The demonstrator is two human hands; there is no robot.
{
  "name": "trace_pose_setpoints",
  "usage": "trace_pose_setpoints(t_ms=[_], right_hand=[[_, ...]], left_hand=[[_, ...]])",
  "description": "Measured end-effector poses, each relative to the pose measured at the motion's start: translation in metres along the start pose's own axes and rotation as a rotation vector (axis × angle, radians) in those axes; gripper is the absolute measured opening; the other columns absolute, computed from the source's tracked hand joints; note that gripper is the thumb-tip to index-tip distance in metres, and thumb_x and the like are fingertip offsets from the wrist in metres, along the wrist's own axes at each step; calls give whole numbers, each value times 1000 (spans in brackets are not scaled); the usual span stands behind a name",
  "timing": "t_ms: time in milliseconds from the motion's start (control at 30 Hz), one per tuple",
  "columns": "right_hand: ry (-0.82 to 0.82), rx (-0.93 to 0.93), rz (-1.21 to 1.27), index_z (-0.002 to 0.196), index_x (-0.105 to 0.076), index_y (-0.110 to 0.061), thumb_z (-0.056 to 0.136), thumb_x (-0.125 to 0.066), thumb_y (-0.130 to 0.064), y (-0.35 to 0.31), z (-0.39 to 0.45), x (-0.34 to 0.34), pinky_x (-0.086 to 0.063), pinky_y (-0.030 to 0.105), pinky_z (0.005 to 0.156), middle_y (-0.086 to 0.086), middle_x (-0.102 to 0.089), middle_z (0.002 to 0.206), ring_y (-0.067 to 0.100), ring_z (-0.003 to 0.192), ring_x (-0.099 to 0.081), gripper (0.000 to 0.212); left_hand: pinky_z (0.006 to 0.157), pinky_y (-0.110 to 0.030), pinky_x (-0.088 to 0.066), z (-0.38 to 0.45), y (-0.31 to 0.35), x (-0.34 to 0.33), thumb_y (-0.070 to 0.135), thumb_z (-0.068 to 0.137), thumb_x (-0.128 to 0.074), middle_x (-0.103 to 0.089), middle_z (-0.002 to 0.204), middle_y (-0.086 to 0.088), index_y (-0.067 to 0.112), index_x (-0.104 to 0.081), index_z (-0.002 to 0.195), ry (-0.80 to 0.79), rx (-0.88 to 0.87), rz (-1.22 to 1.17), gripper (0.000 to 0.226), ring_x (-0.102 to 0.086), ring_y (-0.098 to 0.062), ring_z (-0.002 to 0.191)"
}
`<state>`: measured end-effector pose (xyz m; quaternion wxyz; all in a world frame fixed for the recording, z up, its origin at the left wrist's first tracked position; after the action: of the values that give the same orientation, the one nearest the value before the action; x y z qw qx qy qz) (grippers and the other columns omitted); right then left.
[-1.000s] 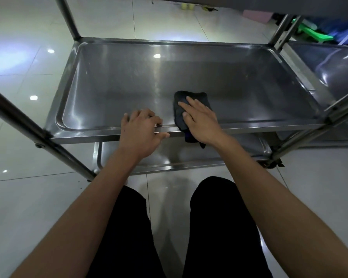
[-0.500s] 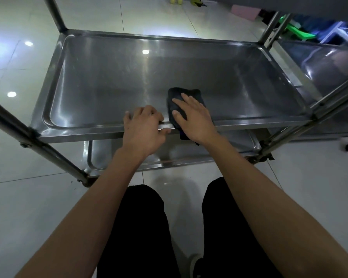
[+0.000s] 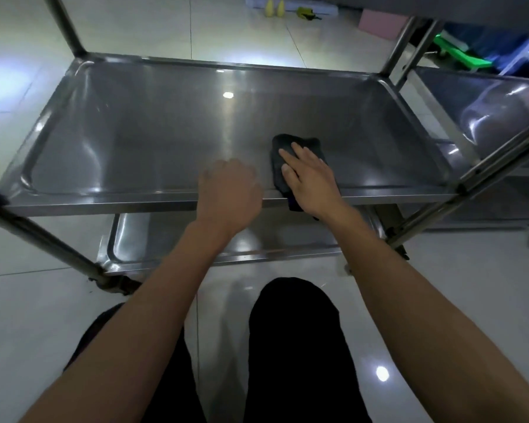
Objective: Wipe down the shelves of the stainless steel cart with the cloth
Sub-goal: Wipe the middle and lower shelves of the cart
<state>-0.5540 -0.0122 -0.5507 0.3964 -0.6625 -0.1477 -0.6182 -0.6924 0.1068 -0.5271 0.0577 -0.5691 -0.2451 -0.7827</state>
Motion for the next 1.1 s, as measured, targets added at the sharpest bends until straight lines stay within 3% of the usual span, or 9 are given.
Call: trace_pose_setpoints(t_ms=[367,667,900,1100], right_hand=[[-5,-131,-41,156,-30,-29,109,-24,-40,142,-2,49,-13,44,122,3,-16,167,25,153,-14,49],[41,-348,-89,157,-29,-26,109,-24,-39,262,-17,95,-16,46,122,4,-17,167,26,152,-16,50],[39,-364,-122,157,-27,-28,108,-21,-41,263,-5,95,-16,50,122,2,-15,167,25,153,-14,52],[-26,-307,-51,158,-23,-30,105,-22,-31,214,22,78,-7,48,123,-1,-7,168,22,154,-6,53]], left_hand=[[90,-44,-44,39,133,-55,32,92,-47,-62,114,-4,20,-69,108,-118,-135,1,30,-53,-27,112],[90,-49,-48,42,151,-73,37,96,-44,-56,113,-4,18,-70,101,-93,-89,124,33,-53,-27,107],[89,-48,-49,46,150,-76,35,99,-41,-58,110,-3,18,-70,101,-66,-118,115,33,-54,-26,104],[91,-44,-48,46,129,-68,35,97,-48,-63,111,3,23,-73,104,-98,-200,-34,28,-59,-23,104]])
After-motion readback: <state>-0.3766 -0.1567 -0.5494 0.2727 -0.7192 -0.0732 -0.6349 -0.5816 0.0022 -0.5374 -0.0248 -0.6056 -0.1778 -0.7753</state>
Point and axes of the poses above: each hand's wrist, its own z-axis towards the middle knuckle, its own x-axis out of the back of the hand, y = z × x, the point moved 5 cm from there along z, towards the middle knuckle
